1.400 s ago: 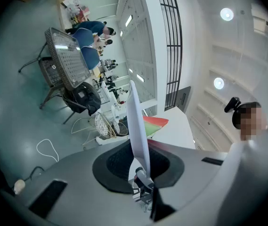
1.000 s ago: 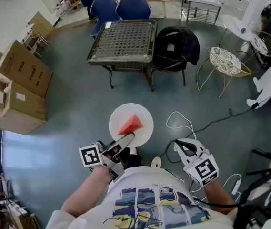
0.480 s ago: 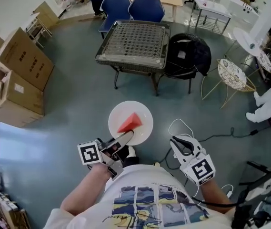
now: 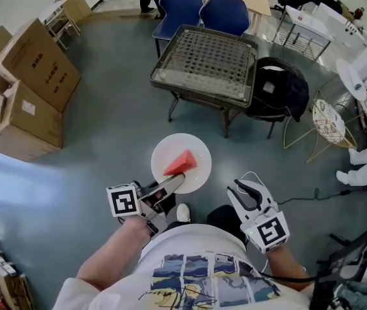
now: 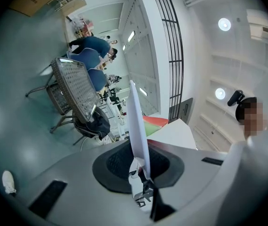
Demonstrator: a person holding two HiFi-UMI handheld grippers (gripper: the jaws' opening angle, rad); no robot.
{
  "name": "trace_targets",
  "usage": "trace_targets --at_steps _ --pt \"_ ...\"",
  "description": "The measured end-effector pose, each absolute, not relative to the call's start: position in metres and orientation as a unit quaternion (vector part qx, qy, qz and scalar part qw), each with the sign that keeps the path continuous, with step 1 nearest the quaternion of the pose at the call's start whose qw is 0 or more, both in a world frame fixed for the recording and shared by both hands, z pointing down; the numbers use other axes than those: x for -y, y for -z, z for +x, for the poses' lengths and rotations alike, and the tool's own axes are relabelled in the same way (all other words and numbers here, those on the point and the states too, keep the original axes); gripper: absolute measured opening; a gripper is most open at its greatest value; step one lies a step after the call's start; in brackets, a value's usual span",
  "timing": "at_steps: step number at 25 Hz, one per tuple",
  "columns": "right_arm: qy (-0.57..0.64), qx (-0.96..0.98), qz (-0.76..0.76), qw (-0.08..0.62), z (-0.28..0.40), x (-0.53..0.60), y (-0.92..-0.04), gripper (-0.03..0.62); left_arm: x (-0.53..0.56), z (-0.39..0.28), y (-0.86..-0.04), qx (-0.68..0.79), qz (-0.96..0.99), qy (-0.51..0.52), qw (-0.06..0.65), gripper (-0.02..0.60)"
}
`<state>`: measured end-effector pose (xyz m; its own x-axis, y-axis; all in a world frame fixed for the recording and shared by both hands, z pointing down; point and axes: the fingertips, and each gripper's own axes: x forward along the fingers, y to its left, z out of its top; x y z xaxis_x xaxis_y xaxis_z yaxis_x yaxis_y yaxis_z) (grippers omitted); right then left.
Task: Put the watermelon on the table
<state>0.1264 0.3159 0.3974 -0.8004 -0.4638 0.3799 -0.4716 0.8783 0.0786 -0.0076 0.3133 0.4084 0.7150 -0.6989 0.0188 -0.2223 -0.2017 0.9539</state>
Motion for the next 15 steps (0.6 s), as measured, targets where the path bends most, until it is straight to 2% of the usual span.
trace_targets --at_steps 6,15 --pt "-0.014 0.949 0.240 0.206 0.105 -0.265 -0.401 0.074 -0.262 -0.034 -0.421 0.316 0.736 0.225 0.555 0.046" --pt "-0.015 0.953 0.234 0.189 0.104 -0.114 -0.394 0.074 -0.129 -0.037 -0.423 0.328 0.730 0.224 0.557 0.046"
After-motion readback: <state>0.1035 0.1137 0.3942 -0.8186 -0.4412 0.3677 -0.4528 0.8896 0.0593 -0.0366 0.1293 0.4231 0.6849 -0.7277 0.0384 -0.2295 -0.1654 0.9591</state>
